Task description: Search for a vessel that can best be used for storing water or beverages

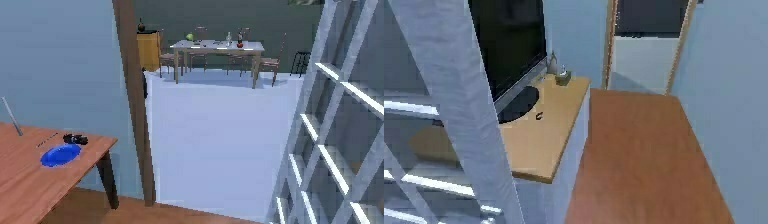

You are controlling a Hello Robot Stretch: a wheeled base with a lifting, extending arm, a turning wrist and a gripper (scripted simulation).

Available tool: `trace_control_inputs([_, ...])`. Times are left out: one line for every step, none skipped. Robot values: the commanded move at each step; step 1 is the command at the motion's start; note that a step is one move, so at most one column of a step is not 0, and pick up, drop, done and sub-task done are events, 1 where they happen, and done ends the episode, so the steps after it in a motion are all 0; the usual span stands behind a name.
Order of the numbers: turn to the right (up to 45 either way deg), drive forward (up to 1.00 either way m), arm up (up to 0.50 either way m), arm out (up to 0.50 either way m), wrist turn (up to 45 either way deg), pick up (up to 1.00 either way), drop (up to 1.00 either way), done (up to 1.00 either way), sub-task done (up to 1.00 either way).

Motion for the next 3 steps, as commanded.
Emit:
trace_control_inputs([0.0, 1.00, 0.00, 0.00, 0.0, 0.00, 0.00, 0.00, 0.00])
trace_control_inputs([0.0, 0.35, 0.00, 0.00, 0.0, 0.00, 0.00, 0.00, 0.00])
trace_control_inputs([21.0, 0.00, 0.00, 0.00, 0.0, 0.00, 0.00, 0.00, 0.00])
